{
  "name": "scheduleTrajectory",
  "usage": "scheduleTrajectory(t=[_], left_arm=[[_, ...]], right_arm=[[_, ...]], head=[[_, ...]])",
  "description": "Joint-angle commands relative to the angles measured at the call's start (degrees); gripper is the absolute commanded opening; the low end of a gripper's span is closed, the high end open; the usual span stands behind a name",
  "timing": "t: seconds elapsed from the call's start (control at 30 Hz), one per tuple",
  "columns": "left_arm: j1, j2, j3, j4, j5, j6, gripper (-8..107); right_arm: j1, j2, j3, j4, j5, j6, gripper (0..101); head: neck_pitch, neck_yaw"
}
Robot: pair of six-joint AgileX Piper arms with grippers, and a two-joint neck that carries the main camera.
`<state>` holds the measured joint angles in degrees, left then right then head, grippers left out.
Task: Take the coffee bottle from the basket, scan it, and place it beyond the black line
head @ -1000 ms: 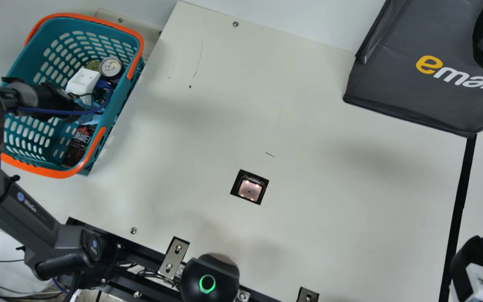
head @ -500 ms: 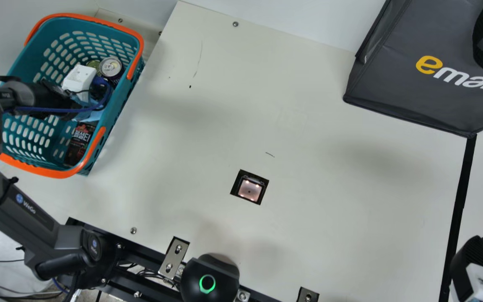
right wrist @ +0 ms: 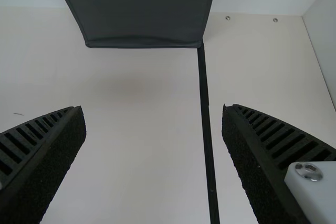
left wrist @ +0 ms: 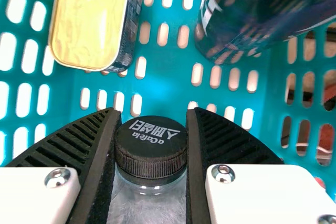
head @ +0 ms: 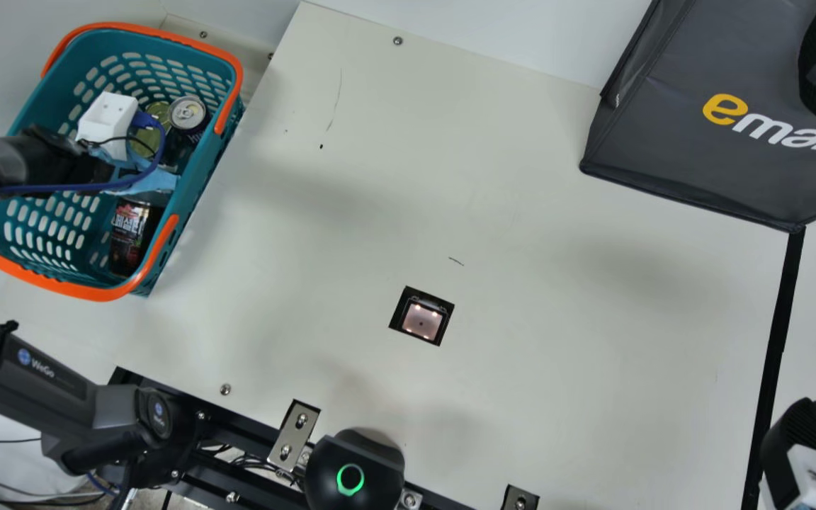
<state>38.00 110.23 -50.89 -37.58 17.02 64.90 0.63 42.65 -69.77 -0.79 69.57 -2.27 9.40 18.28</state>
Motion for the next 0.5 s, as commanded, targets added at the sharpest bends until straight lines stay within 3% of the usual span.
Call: scheduleTrajectory(t=[0.0,0.47], left_arm=[[0.4,-1.2,0.4,-1.0,0.5,1.4,10],[4.8,-9.6,4.5,-4.5,5.4,7.4,10]], right_arm=[[0.0,0.0,0.0,0.0,0.0,0.0,91],[0.0,0.0,0.0,0.0,0.0,0.0,91]], head=[[-1.5,0.1],[-1.5,0.1]])
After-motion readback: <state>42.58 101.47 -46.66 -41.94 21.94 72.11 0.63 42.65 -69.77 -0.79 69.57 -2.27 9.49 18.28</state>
